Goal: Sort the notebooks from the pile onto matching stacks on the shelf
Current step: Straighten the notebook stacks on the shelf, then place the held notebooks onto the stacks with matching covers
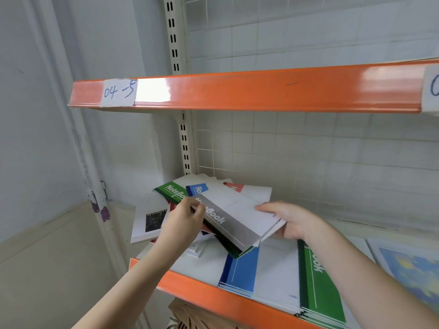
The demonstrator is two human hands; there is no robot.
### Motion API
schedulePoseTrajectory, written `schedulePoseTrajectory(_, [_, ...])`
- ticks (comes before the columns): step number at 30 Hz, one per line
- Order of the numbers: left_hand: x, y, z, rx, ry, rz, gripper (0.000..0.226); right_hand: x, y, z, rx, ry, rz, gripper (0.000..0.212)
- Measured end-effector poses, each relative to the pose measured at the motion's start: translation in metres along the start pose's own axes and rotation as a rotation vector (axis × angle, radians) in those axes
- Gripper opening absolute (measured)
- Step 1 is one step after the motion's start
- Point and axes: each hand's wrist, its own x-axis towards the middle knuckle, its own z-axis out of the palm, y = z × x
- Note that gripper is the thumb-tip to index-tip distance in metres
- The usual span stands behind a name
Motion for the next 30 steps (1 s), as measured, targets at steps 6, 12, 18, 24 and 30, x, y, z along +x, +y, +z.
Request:
schedulePoseTrajectory(6, [-0.018, 0.027, 0.018, -0.702, -0.187, -0.293, 0.013, -0.024, 0.005, -0.033, 0.051, 0.054, -0.193, 0.015])
schedulePoseTrajectory(12, [-0.029, 0.053, 0.071, -0.882, -0.437, -0.216, 0.026, -0.076, 0.028, -0.092, 0.148, 0.058, -0.343, 0.028])
schedulePoseTrajectory(18, [-0.046, 0.095, 0.132, -0.880, -0.630, -0.083, 0.049, -0.132, 0.051, -0.151, 0.175, 0.288, -0.404, 0.023])
schedulePoseTrajectory(24, [-0.087, 0.149, 0.193, -1.007, -0.883, -0.059, 0.044, -0.184, 0.067, -0.203, 0.094, 0.549, -0.420, 0.021])
schedulePoseTrajectory(30, [-0.122, 0.186, 0.243, -1.045, -0.965, -0.054, 0.044, -0.231, 0.079, -0.263, -0.073, 0.662, -0.355, 0.020])
